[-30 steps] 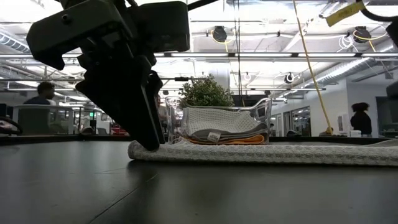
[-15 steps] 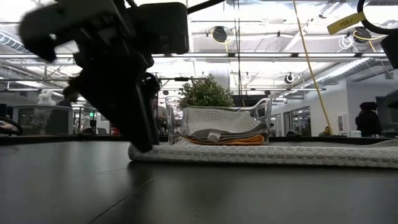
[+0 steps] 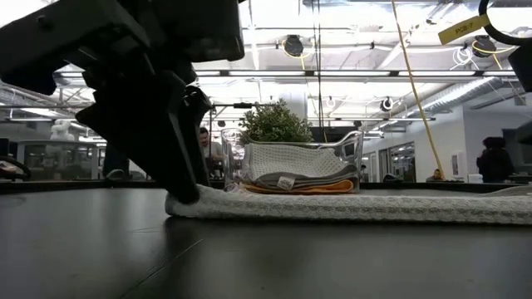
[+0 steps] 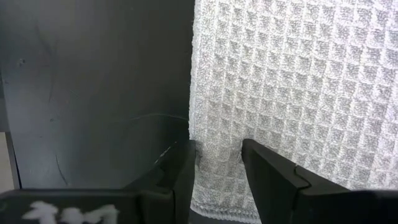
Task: Fold microfiber towels
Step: Fold the gray microfiber towel on the table
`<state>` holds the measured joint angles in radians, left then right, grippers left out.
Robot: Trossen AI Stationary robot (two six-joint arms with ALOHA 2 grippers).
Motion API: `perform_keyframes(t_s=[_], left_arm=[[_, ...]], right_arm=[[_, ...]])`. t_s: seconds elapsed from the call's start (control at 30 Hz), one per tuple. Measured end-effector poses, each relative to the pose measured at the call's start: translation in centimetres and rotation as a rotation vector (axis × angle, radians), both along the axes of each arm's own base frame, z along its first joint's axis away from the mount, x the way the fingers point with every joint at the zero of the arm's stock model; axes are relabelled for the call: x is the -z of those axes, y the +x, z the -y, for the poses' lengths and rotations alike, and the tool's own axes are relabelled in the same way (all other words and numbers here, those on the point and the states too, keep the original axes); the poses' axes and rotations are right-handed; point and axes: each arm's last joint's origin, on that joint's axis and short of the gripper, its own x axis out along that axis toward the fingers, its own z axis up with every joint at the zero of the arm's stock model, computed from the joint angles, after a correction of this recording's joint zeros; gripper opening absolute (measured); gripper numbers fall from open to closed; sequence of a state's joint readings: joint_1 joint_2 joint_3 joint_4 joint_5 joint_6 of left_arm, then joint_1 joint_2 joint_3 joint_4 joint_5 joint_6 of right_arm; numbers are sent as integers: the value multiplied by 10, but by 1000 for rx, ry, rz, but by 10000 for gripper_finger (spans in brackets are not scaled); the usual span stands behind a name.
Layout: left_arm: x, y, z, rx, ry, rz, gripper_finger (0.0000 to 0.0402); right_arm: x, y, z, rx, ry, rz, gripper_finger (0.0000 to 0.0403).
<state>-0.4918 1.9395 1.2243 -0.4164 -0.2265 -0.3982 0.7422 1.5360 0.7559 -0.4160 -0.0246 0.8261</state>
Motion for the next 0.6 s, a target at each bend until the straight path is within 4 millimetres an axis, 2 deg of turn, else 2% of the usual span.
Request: perform_keyframes(t_s=[0.23, 0.6], left_arm=[[11, 0, 9, 9, -58, -37, 166], [12, -4, 11, -68, -54, -38, 164]], right_arm=[[0, 0, 0, 0, -3, -2, 130], [1, 0, 1, 31, -27, 13, 128]])
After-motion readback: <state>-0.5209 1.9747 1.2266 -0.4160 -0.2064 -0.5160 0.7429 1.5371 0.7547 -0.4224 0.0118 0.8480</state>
